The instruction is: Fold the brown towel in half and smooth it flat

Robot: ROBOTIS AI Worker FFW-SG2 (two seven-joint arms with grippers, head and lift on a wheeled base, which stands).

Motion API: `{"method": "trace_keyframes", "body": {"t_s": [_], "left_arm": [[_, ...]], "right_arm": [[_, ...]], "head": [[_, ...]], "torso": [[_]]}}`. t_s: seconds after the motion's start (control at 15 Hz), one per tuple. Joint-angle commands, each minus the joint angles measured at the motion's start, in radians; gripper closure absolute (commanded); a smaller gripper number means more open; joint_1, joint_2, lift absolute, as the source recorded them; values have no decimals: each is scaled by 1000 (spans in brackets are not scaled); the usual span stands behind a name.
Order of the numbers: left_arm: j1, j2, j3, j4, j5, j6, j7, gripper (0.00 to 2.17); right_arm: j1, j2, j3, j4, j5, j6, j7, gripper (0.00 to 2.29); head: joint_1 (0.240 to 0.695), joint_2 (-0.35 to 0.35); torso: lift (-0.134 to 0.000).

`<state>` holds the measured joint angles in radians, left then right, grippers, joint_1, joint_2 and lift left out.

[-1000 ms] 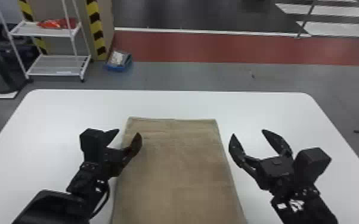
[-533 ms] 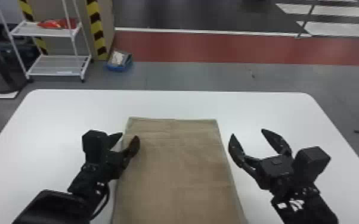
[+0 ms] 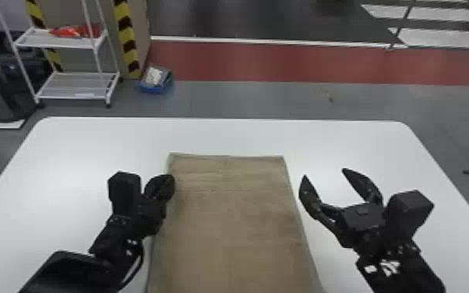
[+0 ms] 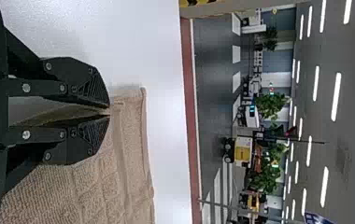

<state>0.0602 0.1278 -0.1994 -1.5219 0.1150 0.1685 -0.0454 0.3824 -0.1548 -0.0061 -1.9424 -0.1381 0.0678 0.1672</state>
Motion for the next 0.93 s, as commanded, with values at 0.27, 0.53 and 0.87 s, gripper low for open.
{"method": "trace_keyframes", "body": {"t_s": [0.27,0.53,0.87], "left_arm": [[87,9,3,-161,3,6,2,1382],[196,13,-64,-399,-37,89,-11,1382],[190,9,-255,-399,-183,248,-19,1372]], "right_arm": [[1,0,-9,-4,-15,2,0,110],[7,0,-80,-13,-34,24,-44,110],[4,0,-101,14,-57,27,-167,110]], "head": [[695,-74],[695,-117],[695,-295]], "torso": [[-117],[-117],[-117]]}}
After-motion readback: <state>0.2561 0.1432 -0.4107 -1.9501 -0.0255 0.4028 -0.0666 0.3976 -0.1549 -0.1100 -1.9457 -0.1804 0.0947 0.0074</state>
